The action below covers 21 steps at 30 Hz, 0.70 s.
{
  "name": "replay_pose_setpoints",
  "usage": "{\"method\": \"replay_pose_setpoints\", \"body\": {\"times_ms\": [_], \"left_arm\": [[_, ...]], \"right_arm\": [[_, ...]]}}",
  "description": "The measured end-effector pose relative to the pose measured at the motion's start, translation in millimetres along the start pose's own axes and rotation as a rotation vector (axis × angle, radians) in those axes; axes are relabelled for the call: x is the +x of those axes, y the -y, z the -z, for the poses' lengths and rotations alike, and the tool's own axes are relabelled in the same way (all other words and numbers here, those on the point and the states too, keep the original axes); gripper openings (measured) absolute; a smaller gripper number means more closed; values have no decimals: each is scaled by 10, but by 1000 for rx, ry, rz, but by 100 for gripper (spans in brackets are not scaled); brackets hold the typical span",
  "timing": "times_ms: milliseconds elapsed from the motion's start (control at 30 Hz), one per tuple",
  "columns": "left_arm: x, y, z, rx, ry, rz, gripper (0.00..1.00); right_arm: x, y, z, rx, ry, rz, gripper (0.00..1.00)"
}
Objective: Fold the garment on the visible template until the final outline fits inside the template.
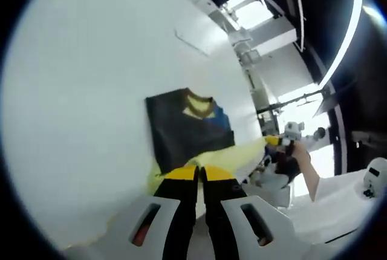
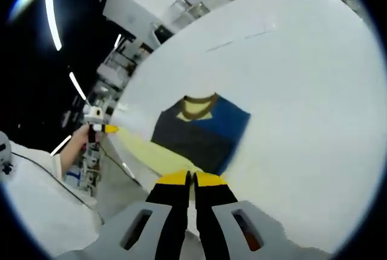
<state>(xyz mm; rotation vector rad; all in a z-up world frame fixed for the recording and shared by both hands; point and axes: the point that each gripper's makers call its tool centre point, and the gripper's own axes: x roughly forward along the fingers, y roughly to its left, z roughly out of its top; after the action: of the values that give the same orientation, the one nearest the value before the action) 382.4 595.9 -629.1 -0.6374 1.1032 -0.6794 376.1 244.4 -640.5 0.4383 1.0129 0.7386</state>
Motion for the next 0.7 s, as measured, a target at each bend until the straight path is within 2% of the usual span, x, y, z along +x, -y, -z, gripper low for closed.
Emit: {"method": "replay_pose_setpoints", "body": {"times_ms": [167,700], "left_arm": [[83,-25,-145,-38,20,29,0],[250,-296,-385,-67,18,12,0]], "right_arm": [[34,91,-112,21,11,16,3],[226,260,-308,25,-16,28,3]]}}
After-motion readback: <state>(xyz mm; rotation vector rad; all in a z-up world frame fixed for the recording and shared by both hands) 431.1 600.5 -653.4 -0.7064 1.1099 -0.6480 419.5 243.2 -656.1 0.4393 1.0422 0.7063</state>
